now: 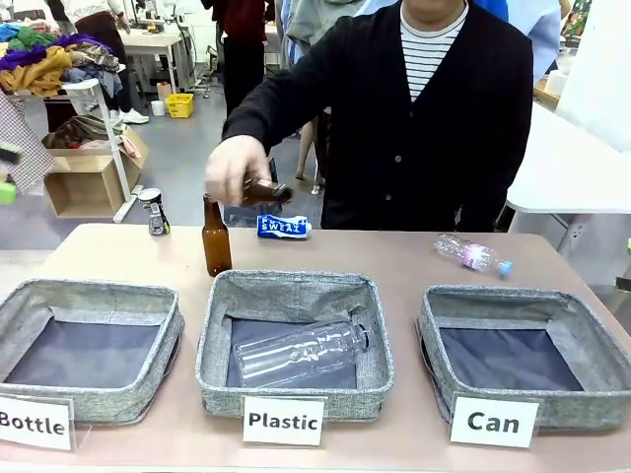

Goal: Sort the can waste into the basket.
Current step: Pick up the can waste from the table and place it in the right Fabric basket.

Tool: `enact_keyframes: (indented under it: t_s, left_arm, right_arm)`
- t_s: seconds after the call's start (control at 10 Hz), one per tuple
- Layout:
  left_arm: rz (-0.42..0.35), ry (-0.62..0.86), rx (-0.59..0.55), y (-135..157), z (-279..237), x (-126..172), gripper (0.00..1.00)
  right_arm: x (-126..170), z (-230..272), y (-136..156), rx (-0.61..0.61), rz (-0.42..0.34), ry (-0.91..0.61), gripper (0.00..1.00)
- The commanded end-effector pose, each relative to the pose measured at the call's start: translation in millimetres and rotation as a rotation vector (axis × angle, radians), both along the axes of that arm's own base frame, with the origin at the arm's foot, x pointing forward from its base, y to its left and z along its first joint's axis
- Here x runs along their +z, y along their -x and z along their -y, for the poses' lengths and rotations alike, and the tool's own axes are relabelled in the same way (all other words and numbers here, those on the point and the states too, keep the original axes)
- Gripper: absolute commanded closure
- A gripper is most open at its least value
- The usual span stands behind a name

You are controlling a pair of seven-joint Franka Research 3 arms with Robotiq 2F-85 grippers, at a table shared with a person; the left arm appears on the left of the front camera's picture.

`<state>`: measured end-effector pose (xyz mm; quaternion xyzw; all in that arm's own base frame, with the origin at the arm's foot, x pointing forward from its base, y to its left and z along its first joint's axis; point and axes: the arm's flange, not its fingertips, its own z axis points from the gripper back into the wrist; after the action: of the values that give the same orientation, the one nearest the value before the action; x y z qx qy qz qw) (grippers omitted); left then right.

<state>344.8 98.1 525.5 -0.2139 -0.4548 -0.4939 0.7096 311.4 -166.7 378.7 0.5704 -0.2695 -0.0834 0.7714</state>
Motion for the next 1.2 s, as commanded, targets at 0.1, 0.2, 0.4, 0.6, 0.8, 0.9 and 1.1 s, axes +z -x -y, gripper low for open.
enact_keyframes:
  t_s: [0.1, 0.2, 0.4, 0.6, 0.8, 0.9, 1.1]
  left_arm:
    - [-0.076, 0.244, 0.111, -13, -39, -56, 0.00]
    - [-0.063, 0.285, 0.046, -6, -67, -58, 0.00]
    - [-0.286, 0.335, 0.216, 32, -145, -48, 0.00]
    - [-0.322, 0.371, 0.290, 66, -168, -46, 0.00]
    - [-0.322, 0.390, 0.287, 62, -169, -57, 0.00]
    - [-0.320, 0.399, 0.292, 59, -168, -59, 0.00]
    - [-0.324, 0.356, 0.297, 53, -163, -50, 0.00]
  right_arm:
    - [1, 0, -2, -0.002, 0.032, 0.000, 0.00]
    - [1, 0, -2, -0.002, 0.032, 0.000, 0.00]
    - [1, 0, -2, -0.002, 0.032, 0.000, 0.00]
    - [1, 0, -2, -0.002, 0.032, 0.000, 0.00]
    - [1, 0, -2, -0.002, 0.032, 0.000, 0.00]
    - [1, 0, -2, -0.002, 0.032, 0.000, 0.00]
    - [1, 0, -2, -0.002, 0.032, 0.000, 0.00]
